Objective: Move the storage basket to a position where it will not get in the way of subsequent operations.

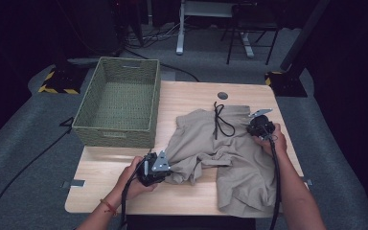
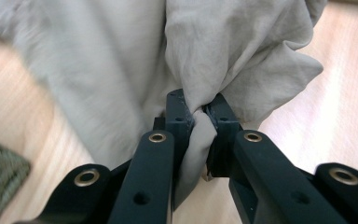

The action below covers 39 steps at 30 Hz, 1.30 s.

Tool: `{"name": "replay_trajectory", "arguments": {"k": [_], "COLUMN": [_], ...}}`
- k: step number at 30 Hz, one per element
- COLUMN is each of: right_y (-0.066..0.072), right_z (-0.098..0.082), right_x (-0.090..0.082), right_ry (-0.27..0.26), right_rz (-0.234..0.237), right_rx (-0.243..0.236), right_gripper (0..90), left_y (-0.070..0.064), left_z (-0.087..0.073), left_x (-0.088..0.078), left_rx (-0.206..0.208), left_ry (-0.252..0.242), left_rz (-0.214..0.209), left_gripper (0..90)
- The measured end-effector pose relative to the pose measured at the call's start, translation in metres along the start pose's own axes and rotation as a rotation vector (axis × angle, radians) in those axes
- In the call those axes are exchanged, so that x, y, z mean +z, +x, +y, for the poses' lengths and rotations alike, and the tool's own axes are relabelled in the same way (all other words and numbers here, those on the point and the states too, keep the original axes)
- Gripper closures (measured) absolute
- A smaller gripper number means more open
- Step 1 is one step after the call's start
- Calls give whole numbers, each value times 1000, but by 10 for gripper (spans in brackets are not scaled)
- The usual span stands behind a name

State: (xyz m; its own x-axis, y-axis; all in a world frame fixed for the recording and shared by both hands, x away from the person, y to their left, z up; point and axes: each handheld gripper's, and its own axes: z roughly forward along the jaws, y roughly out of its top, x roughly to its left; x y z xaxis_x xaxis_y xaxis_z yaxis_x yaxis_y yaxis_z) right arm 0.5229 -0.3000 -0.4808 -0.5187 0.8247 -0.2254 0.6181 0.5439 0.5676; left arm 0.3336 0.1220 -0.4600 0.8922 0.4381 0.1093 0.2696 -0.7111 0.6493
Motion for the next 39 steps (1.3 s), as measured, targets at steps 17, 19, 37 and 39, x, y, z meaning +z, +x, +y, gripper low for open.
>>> {"name": "replay_trajectory", "arguments": {"k": [17, 19, 37, 39], "right_y": [56, 75, 63, 61], "right_z": [-68, -80, -69, -66], "right_x": [-110, -113, -57, -59], "right_ry": [-184, -168, -149, -170], "right_rz": [355, 405, 228, 211], "right_rx": [-176, -217, -68, -47], "right_gripper": [594, 614, 786, 705], "left_y": [-59, -60, 6, 9], "left_z": [20, 23, 26, 20], "left_x": [-10, 6, 15, 6], "left_rx": [13, 15, -87, -111], "left_ry": [-118, -89, -132, -147], "left_rz": [-54, -69, 24, 42], "left_gripper": [346, 340, 621, 539]}}
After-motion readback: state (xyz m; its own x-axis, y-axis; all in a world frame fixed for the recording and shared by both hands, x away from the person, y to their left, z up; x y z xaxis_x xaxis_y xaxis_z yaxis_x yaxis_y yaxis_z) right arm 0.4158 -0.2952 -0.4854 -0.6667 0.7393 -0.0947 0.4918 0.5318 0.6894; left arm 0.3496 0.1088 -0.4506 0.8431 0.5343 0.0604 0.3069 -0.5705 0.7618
